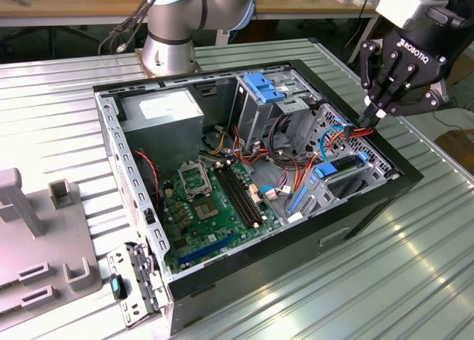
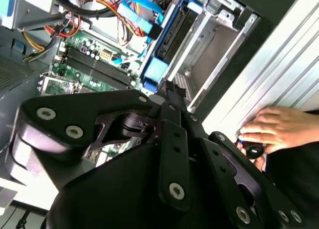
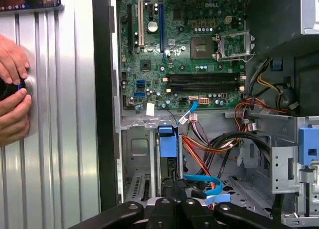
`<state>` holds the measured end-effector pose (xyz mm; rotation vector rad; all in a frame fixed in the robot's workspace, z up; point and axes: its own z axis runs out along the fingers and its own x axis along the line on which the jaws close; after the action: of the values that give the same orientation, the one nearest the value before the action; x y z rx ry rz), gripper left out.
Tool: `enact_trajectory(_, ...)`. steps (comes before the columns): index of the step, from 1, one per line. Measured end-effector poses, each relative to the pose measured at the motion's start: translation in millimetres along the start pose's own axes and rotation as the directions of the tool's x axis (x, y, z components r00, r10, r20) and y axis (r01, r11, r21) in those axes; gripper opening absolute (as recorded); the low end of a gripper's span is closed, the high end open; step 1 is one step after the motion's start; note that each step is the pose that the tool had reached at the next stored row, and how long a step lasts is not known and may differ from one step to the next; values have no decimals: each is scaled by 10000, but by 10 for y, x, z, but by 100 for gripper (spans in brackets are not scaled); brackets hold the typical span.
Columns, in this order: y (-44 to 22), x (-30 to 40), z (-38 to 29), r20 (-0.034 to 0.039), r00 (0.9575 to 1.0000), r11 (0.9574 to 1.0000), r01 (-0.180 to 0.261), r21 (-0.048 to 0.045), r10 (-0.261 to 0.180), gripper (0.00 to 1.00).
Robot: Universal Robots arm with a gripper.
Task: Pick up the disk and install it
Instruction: 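Insert the disk into the insertion slot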
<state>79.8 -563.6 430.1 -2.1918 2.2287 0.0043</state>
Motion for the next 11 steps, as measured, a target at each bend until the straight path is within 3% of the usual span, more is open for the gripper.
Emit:
enact_trajectory(5, -163, 0, 196, 2, 9996, 9996, 272, -4, -272, 11)
enact_trajectory(7, -196, -1, 236, 3, 9995, 9995, 306, -3, -306, 11)
enact_trajectory(11, -196, 0, 239, 3, 9995, 9995, 313, -4, -313, 11)
